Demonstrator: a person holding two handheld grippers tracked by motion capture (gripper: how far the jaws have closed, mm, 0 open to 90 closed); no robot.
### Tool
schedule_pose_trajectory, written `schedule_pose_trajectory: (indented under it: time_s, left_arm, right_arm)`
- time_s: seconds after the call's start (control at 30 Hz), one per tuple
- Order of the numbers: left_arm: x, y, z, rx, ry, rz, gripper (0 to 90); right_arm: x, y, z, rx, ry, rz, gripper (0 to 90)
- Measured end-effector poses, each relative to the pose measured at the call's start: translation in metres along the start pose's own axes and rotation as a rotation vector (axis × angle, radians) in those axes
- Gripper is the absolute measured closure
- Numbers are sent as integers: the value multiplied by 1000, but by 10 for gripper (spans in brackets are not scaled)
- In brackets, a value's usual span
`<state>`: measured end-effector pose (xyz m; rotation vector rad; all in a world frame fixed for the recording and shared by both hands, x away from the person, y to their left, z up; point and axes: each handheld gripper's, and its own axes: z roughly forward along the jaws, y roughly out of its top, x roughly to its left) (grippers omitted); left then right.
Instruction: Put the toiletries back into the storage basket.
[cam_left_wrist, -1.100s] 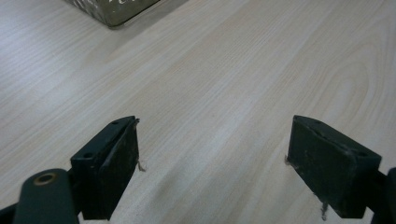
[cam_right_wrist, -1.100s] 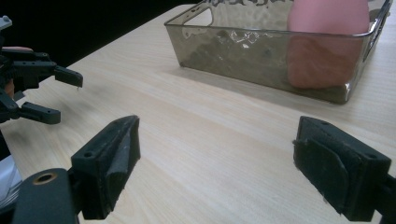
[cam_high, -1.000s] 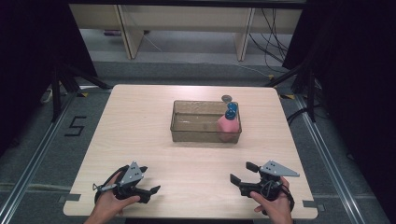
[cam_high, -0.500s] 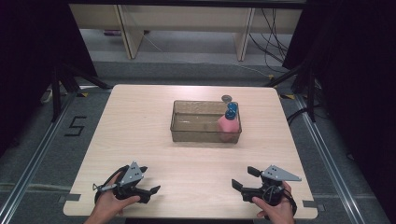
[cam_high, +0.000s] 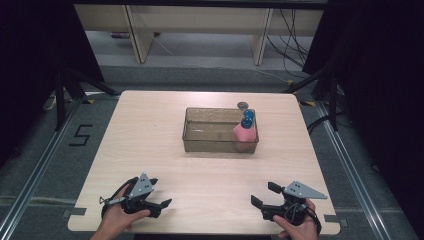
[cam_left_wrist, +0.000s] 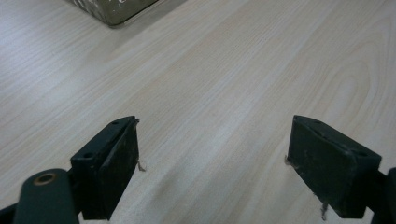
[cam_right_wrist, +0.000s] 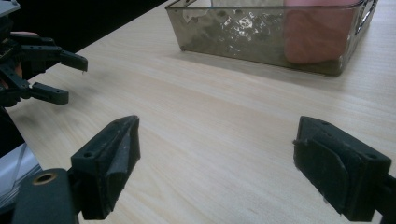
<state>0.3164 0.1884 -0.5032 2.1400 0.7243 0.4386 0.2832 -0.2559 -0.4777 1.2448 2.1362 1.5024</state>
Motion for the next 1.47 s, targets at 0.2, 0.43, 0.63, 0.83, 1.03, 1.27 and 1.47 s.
schedule_pose_trajectory:
  time_s: [0.2, 0.43, 0.63, 0.83, 1.03, 1.27, 1.47]
  left_arm:
    - [0, 0, 0, -2, 0, 4, 162]
    - [1, 0, 0, -2, 2, 5, 162]
    - [-2, 0, 1, -15, -11, -16, 162]
    - [0, 0, 0, 0, -1, 1, 162]
    - [0, 1, -1, -4, -4, 0, 162]
    - [0, 1, -1, 9, -7, 0, 162]
    - [1, 1, -1, 9, 4, 18, 162]
  right_arm:
    - [-1, -4, -3, -11, -2, -6, 156]
    - [1, -8, -7, 11, 8, 17, 156]
    - [-2, -10, -10, 13, 0, -16, 156]
    - [-1, -11, -12, 29, 19, -59, 156]
    - [1, -13, -12, 29, 11, -85, 156]
    - [6, -15, -13, 58, 38, -39, 156]
    - [7, -16, -12, 54, 53, -30, 156]
